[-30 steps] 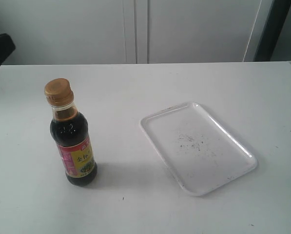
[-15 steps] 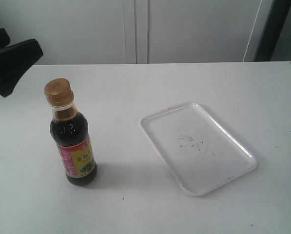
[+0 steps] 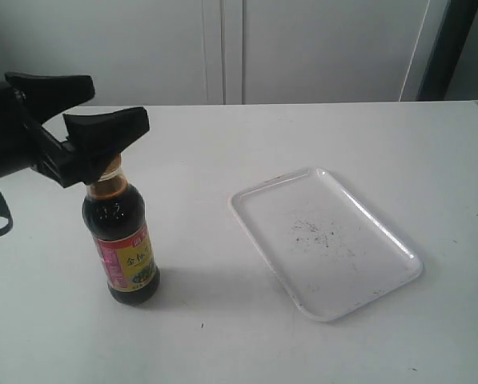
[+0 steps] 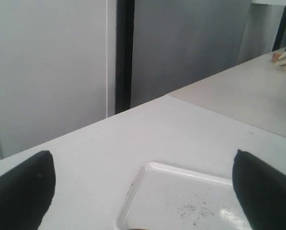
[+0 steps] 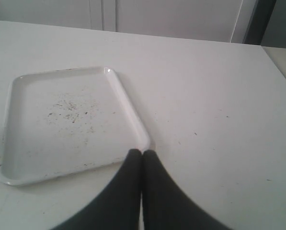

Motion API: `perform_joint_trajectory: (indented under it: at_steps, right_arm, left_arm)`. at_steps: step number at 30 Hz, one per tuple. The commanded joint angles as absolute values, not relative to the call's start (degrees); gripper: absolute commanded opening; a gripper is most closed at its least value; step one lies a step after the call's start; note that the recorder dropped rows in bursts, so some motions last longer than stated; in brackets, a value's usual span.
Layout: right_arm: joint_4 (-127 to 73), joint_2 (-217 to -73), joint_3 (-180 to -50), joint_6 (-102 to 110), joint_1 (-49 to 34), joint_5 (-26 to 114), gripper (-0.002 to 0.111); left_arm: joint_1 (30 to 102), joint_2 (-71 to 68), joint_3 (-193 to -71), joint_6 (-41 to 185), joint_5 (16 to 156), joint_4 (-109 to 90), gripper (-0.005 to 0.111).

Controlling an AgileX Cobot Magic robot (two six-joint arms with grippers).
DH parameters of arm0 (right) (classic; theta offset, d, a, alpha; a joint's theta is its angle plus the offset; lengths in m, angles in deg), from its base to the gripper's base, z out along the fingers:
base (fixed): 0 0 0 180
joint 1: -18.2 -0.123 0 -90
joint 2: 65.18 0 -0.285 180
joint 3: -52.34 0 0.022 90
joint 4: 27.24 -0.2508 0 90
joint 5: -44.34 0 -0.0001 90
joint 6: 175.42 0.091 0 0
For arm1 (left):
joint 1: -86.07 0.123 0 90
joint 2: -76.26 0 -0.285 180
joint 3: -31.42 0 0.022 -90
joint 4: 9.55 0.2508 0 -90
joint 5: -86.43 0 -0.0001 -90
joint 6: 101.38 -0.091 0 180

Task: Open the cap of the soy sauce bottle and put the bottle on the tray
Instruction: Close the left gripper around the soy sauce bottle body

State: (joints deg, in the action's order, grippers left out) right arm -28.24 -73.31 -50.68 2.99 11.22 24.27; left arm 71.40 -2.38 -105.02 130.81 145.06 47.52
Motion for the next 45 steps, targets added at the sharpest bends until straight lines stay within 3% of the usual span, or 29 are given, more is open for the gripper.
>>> perform_joint_trajectory:
  at_steps: [1,45]
  right_arm:
    - [-27.6,-73.0,-50.4,3.2,11.4,24.4,0.000]
    - [-27.6,-73.0,-50.4,3.2,11.4,24.4,0.000]
  left_arm:
    - [70.6,-5.4,-105.5,127.3,144.9,45.6,0.105]
    - [70.6,-26.2,-97.1,105.2,152.6,33.5,0.105]
